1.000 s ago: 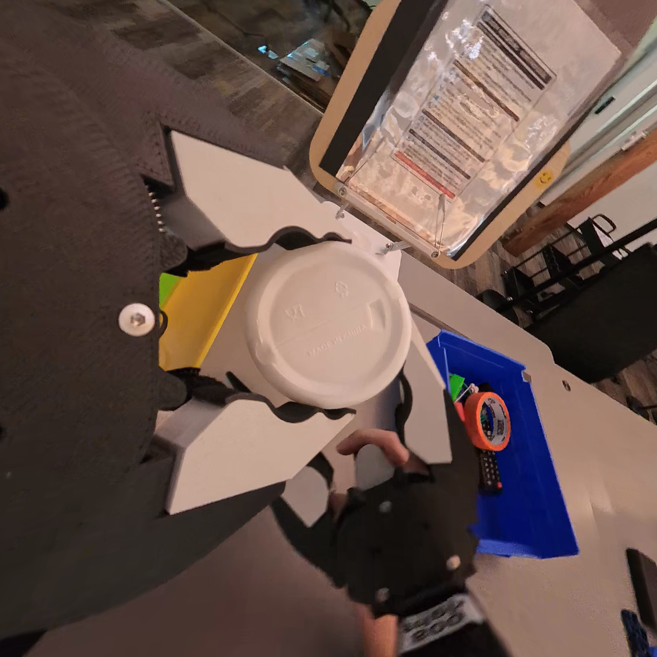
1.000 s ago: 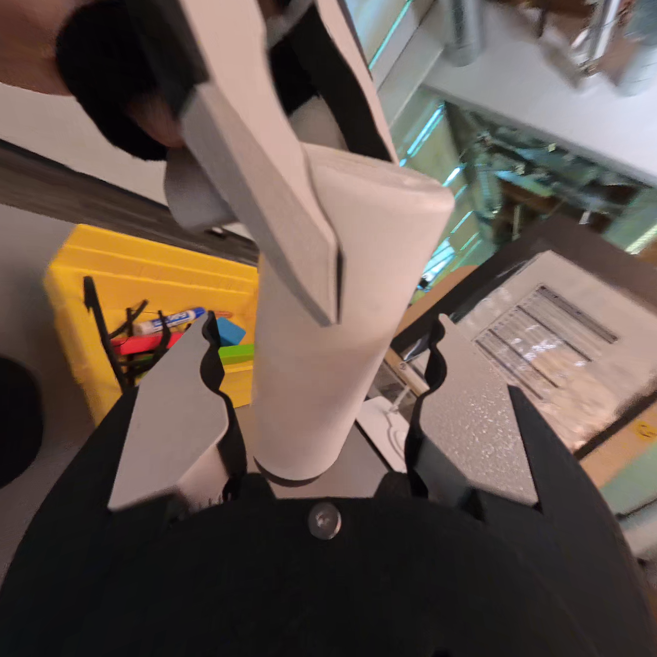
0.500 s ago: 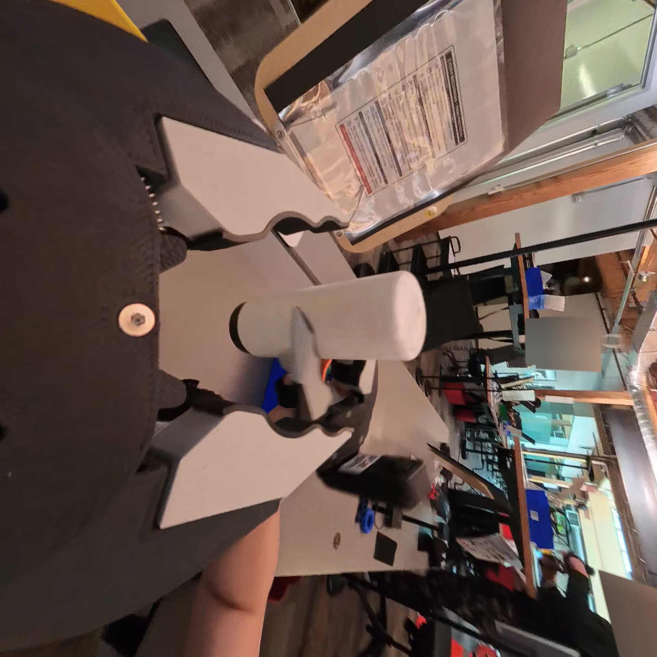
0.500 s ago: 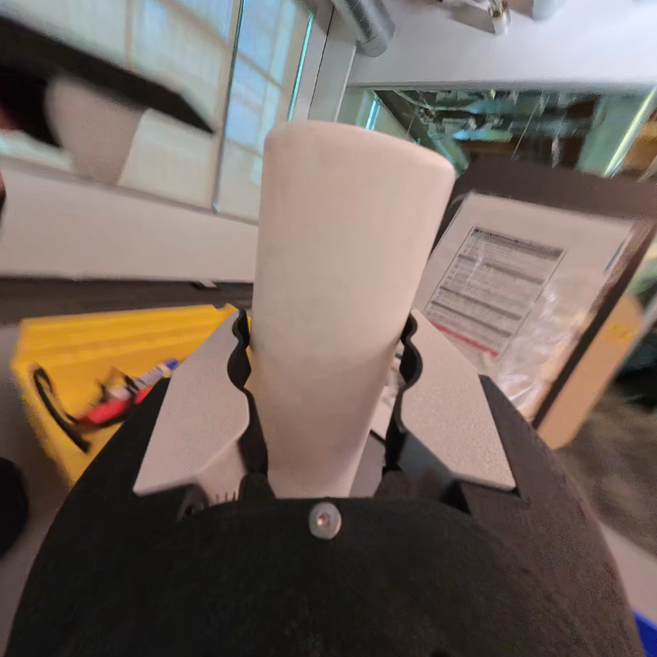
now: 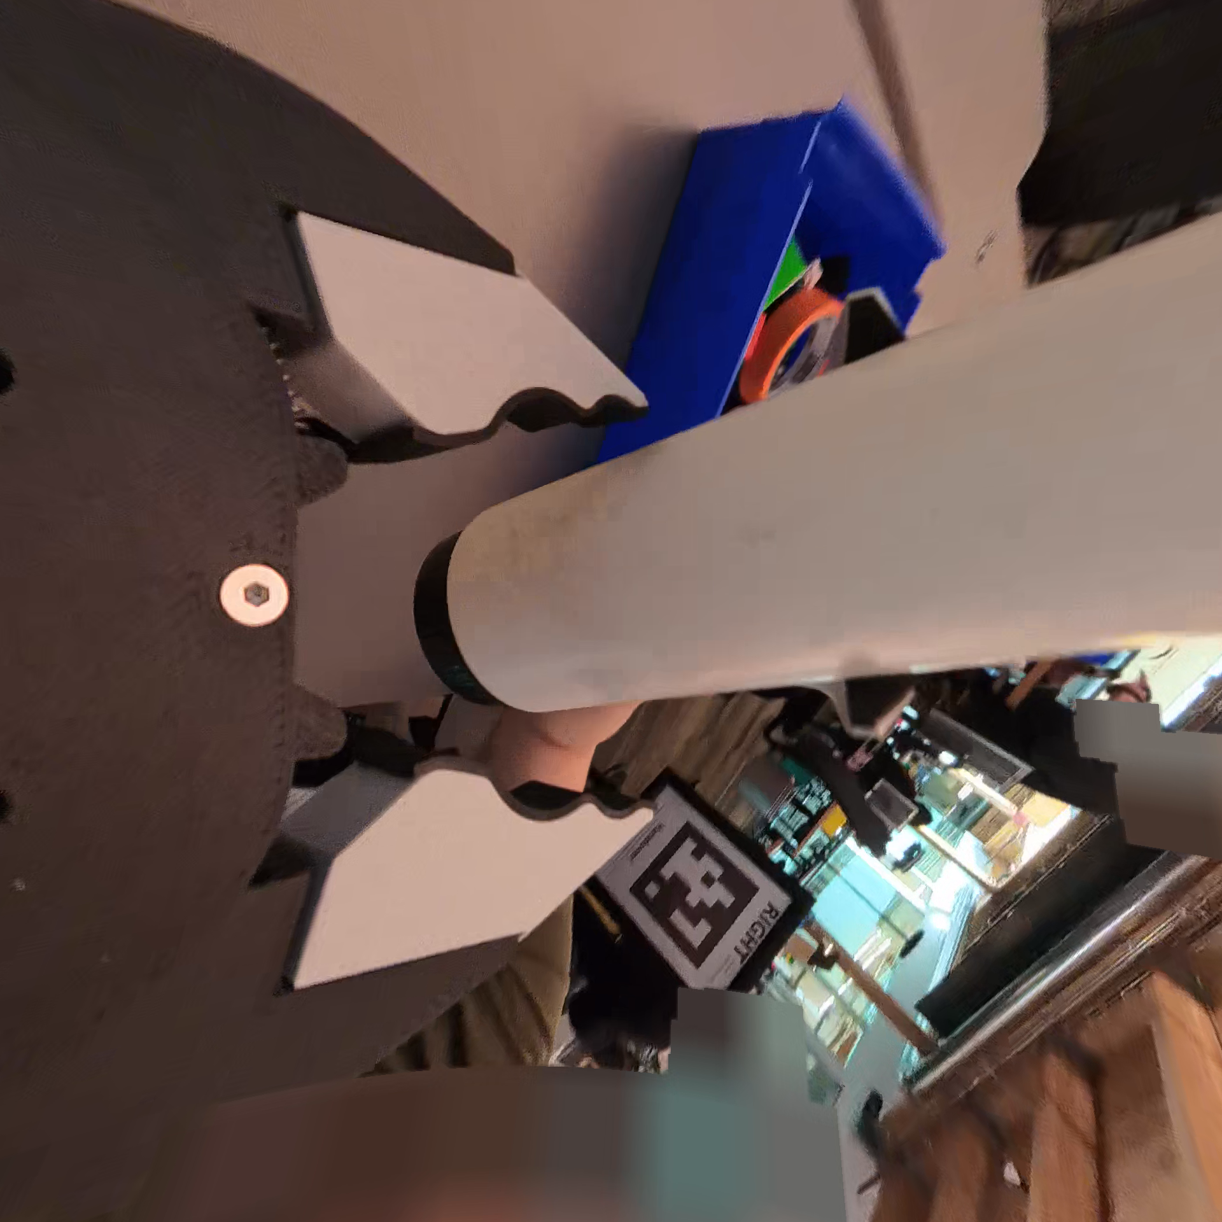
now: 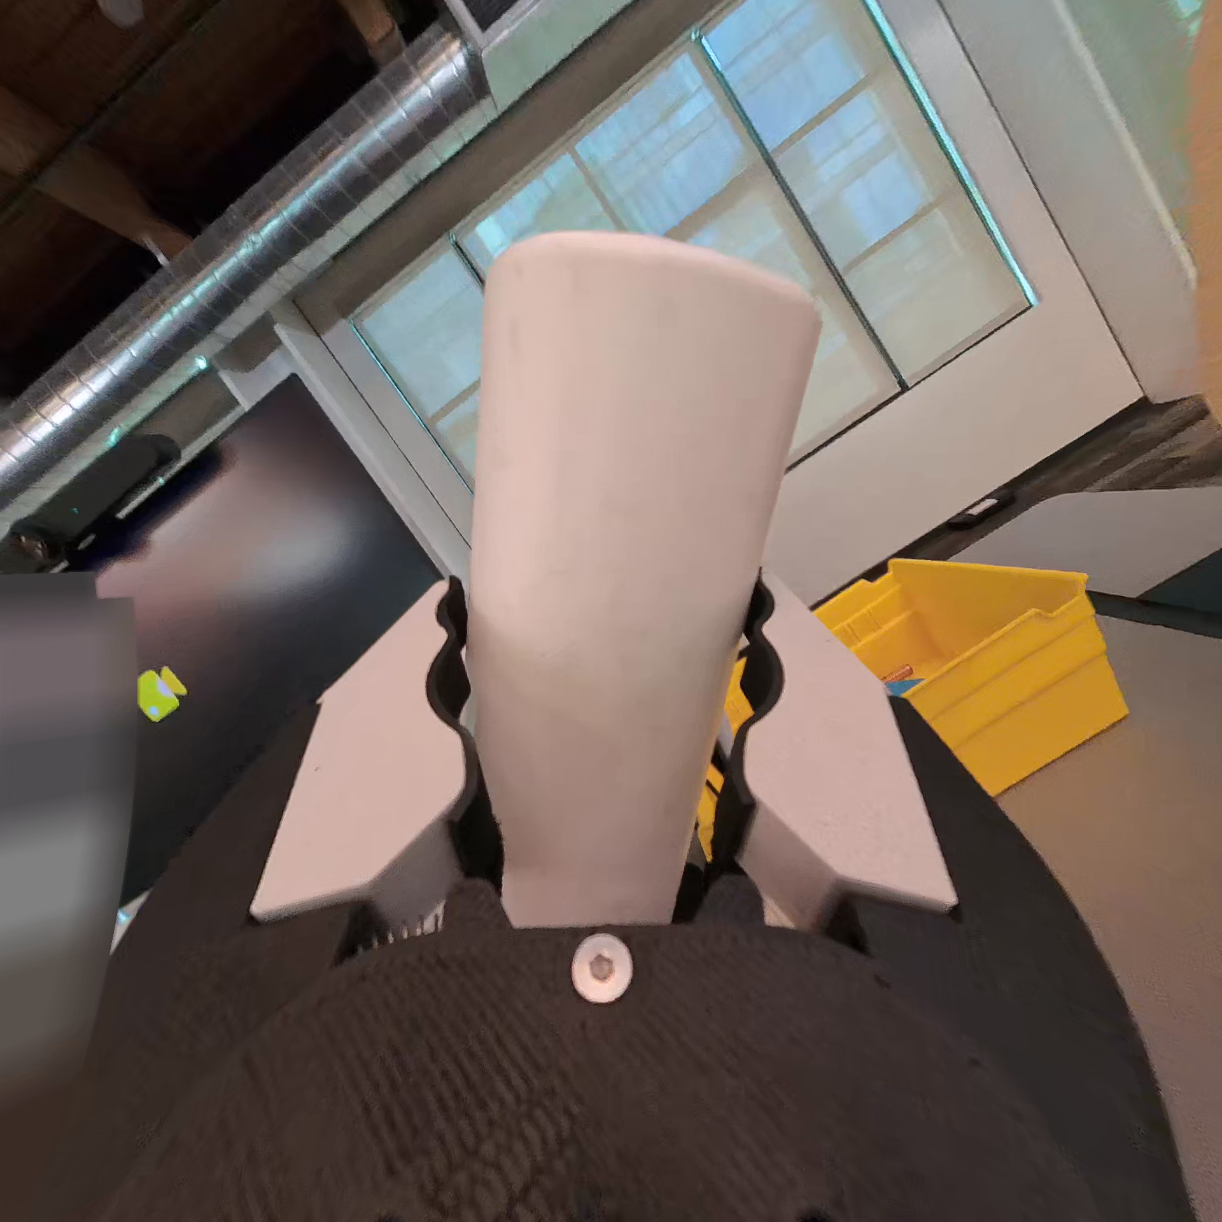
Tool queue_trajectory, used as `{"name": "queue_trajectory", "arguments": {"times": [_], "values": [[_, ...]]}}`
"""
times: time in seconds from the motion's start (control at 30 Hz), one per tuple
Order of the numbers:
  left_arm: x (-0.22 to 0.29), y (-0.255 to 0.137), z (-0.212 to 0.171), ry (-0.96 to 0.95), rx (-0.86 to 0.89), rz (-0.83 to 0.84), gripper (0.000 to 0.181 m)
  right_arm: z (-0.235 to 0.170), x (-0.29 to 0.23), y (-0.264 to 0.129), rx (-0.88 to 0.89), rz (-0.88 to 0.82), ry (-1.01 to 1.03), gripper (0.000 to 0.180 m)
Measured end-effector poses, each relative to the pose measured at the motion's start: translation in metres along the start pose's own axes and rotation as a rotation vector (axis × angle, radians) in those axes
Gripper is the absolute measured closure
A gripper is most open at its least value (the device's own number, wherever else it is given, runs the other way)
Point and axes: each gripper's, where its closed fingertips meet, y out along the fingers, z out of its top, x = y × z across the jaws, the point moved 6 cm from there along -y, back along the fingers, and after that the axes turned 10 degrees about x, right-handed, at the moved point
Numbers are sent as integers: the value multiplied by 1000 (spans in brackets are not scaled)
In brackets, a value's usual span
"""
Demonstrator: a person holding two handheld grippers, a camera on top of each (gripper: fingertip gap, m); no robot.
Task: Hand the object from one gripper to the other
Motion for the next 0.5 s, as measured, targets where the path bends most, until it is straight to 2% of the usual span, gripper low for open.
{"name": "queue_trajectory", "arguments": {"times": [0.13,0.23,0.37,0.4,0.5], "values": [[-4,9,-12,-4,-63,-22,78,-2,-8,3,-25,-7,-53,95],[-3,12,-13,1,-59,-49,96,-3,-11,5,-33,-17,-70,95],[-1,13,-13,7,-75,-95,97,-1,-17,6,-41,-26,-107,95],[2,12,-12,-18,-71,-137,98,2,-20,6,-47,-24,-138,92],[11,6,-5,-115,-29,-281,98,11,-26,1,-88,-65,-250,66]]}}
